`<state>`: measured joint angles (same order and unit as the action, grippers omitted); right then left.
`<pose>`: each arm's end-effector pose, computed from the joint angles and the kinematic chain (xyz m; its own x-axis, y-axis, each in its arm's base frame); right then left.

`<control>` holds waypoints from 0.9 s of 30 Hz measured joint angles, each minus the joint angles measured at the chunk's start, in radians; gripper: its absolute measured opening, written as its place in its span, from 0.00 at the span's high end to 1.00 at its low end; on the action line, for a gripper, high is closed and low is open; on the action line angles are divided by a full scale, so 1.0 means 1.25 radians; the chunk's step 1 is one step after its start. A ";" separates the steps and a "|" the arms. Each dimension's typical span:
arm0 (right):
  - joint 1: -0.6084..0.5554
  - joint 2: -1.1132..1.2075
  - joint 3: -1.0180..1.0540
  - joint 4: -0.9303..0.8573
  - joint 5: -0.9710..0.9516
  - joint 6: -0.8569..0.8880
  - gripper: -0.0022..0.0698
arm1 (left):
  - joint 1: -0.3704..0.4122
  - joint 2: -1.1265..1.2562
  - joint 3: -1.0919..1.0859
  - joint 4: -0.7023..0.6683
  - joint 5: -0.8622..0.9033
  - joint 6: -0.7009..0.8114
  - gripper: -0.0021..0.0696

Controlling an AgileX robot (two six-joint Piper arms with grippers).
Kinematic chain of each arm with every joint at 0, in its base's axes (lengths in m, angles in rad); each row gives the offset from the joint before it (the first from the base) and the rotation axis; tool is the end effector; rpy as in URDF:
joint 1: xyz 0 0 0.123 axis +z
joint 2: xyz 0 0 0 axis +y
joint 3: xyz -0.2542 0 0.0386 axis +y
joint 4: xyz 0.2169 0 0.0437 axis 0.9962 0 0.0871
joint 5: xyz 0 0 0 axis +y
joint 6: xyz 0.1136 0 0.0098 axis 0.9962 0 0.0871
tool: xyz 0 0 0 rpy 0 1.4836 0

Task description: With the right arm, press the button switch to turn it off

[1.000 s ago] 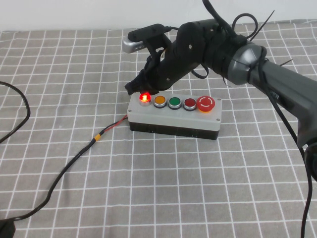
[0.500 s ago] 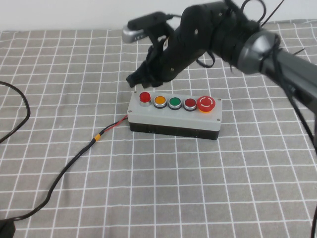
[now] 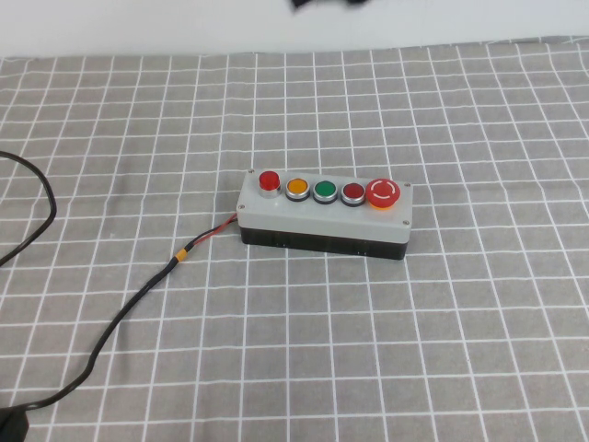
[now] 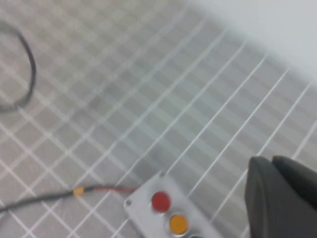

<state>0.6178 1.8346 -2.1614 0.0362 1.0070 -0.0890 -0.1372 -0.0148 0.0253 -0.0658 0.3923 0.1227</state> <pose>0.3154 0.2284 0.4056 -0.4125 -0.3785 -0.8286 -0.6299 0.7756 -0.0407 0.0699 -0.0126 0.1638 -0.2962 0.1033 -0.9495 0.1791 0.9825 0.0510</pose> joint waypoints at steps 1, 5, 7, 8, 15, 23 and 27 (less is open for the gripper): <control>0.000 -0.030 0.005 -0.008 0.001 0.000 0.99 | 0.000 0.000 0.000 0.000 0.000 0.000 0.98; 0.000 -0.153 0.076 -0.024 0.001 0.000 0.99 | 0.000 0.000 0.000 0.000 0.000 0.000 0.98; 0.000 -0.222 0.155 -0.029 -0.011 0.000 0.99 | 0.000 0.000 0.000 0.000 0.000 0.000 0.98; 0.000 -0.258 0.205 -0.029 -0.025 0.000 0.99 | 0.000 0.000 0.000 0.000 0.000 0.000 0.98; 0.000 -0.543 0.637 0.002 -0.228 0.002 0.99 | 0.000 0.000 0.000 0.000 0.000 0.000 0.98; 0.000 -0.831 1.033 0.075 -0.416 0.003 0.99 | 0.000 0.000 0.000 0.000 0.000 0.000 0.98; 0.000 -0.892 1.116 0.086 -0.434 0.003 0.99 | 0.000 0.000 0.000 0.000 0.000 0.000 0.98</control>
<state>0.6178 0.7194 -0.7669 0.1432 0.4643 -0.0852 -0.1372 -0.0148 0.0253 -0.0658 0.3923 0.1227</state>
